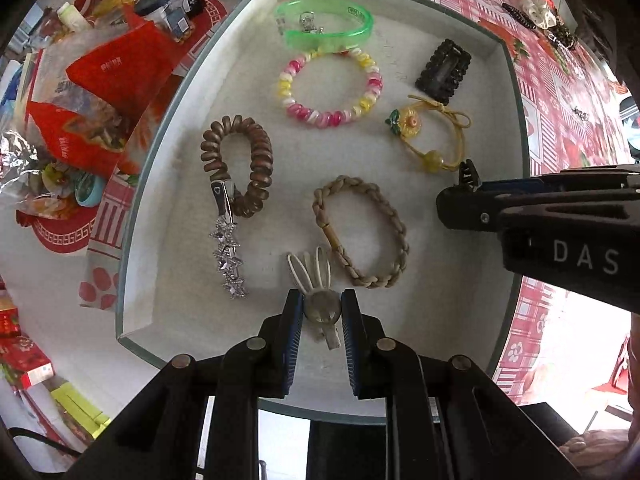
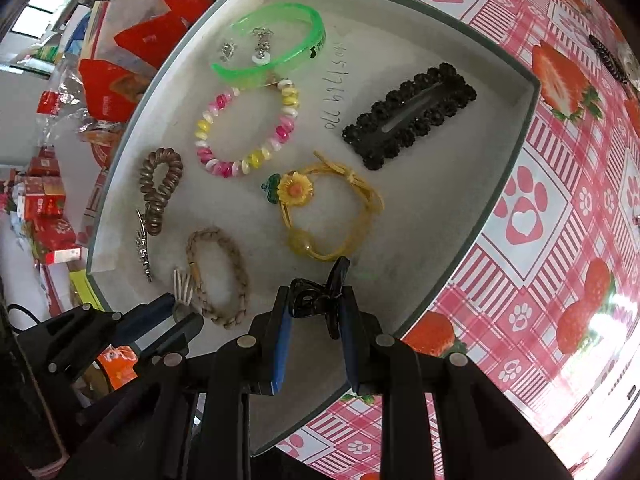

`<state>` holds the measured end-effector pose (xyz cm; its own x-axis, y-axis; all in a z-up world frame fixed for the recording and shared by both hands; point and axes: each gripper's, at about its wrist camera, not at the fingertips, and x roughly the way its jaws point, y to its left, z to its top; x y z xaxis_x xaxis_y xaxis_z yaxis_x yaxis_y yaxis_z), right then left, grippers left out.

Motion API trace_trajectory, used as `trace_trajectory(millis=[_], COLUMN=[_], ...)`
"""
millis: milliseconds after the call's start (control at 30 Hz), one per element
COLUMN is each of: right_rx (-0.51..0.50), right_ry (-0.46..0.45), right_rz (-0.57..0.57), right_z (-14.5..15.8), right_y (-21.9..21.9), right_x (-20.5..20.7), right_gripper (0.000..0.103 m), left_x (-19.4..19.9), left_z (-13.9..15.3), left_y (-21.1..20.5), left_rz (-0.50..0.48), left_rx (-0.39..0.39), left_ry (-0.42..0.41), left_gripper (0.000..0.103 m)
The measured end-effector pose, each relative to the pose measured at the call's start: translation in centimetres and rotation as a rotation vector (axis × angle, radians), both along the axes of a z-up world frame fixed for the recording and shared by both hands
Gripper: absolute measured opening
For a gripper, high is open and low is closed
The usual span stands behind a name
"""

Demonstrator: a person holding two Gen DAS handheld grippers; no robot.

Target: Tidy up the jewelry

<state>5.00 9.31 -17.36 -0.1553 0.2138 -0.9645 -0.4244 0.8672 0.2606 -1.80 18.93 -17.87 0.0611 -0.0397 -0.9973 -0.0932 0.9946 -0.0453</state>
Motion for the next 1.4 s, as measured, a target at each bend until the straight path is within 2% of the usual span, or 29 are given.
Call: trace_trajectory(millis=[67,167,267,600,1167,1200,1233,1267,1300,1400], right_rx=[0.003,0.007,0.012,0.054,0.041,0.041,0.042,0.044,0.045,0.048], right_ry=[0.003,0.001,-0.006,-0.097,-0.097,-0.100,-0.103,-0.105,-0.106,-0.111], right_rz=[-0.001,-0.005,-0.005,-0.044,-0.136,-0.137,-0.139,-0.142,-0.145,-0.159], right_z=[0.0,0.1,0.6,4.8,7.2,7.4,7.5,7.7,7.8,8.4], right_y=[0.1,-0.2,-0.3,-1.4,-5.4,-5.5,-5.6,-5.7,-5.7,-6.3], right_x=[0.0,0.5,0.7,1.9,1.2,1.2,1.1,1.1,1.0,1.0], right_gripper=[0.028,0.037,0.039,0.042,0.043,0.043,0.043,0.043,0.043,0.043], left_x=[0.1,0.0,0.0,0.1,0.6,0.6,0.5,0.5,0.4,0.5], left_z=[0.1,0.2,0.4,1.7,5.0,5.2,5.5,5.8,6.5,7.3], left_y=[0.1,0.1,0.2,-0.2,-0.8,-0.7,-0.7,-0.6,-0.5,-0.3], left_rz=[0.003,0.004,0.004,0.003,-0.015,-0.014,-0.010,0.001,0.016,0.020], left_rx=[0.002,0.003,0.011,0.023,0.024,0.025,0.029,0.046,0.074,0.060], left_ry=[0.001,-0.001,-0.005,-0.027,-0.088,-0.091,-0.092,-0.100,-0.134,-0.140], left_gripper=[0.026,0.026,0.026,0.026,0.027,0.034,0.074,0.103,0.103,0.103])
